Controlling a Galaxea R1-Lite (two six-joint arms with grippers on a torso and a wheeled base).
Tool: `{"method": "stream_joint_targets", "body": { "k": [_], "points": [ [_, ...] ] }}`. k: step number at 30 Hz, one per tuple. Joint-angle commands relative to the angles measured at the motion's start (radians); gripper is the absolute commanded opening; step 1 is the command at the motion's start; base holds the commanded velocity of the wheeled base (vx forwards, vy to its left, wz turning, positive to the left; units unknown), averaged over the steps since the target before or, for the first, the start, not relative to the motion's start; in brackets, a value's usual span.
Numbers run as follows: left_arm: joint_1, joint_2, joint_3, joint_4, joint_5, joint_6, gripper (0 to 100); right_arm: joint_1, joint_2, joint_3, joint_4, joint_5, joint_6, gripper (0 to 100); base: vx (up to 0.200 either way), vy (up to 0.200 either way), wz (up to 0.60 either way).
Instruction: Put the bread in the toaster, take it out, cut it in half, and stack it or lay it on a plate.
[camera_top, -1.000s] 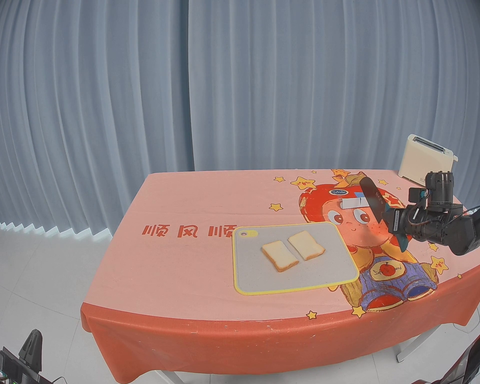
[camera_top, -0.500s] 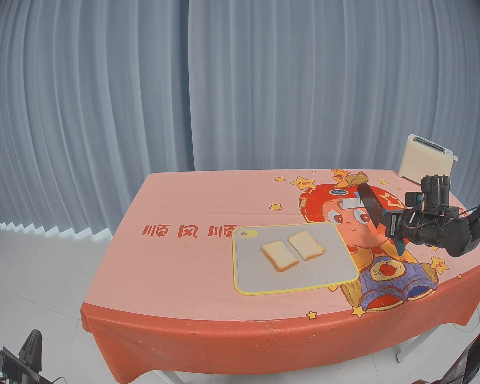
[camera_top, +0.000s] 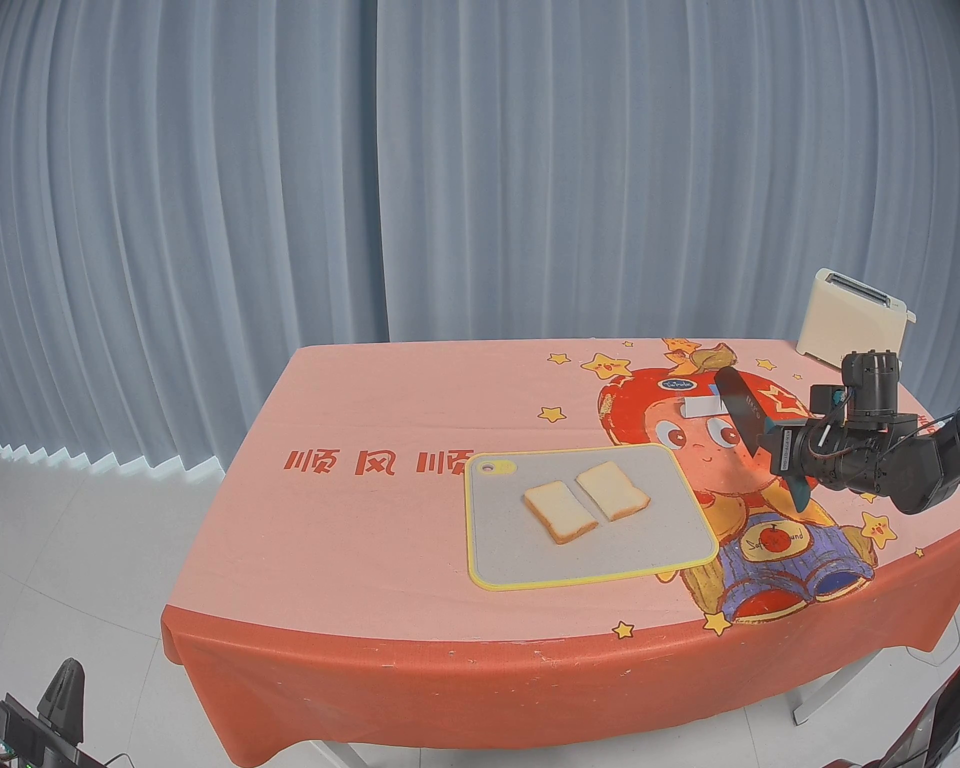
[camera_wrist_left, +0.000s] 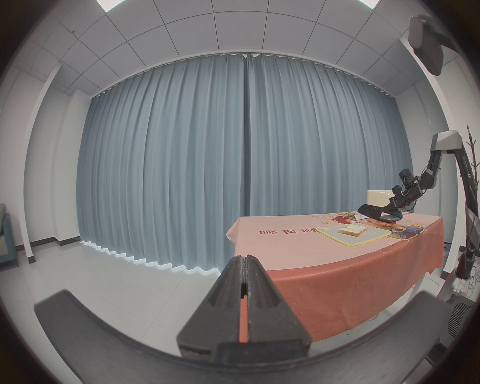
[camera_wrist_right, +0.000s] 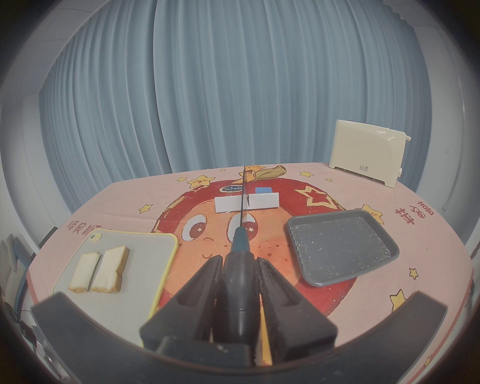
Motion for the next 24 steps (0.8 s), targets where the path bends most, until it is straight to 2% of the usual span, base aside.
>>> {"method": "stream_joint_targets", "body": {
  "k": [1, 24],
  "points": [
    [0.000, -0.004, 0.018, 0.000, 0.000, 0.000, 0, 0.000, 0.000, -0.002, 0.000, 0.001, 0.000, 0, 0.000, 0.000, 0.00],
    [0.000, -0.004, 0.018, 0.000, 0.000, 0.000, 0, -0.003, 0.025, -0.011, -0.002, 0.000, 0.002, 0, 0.000, 0.000, 0.00]
  ]
}}
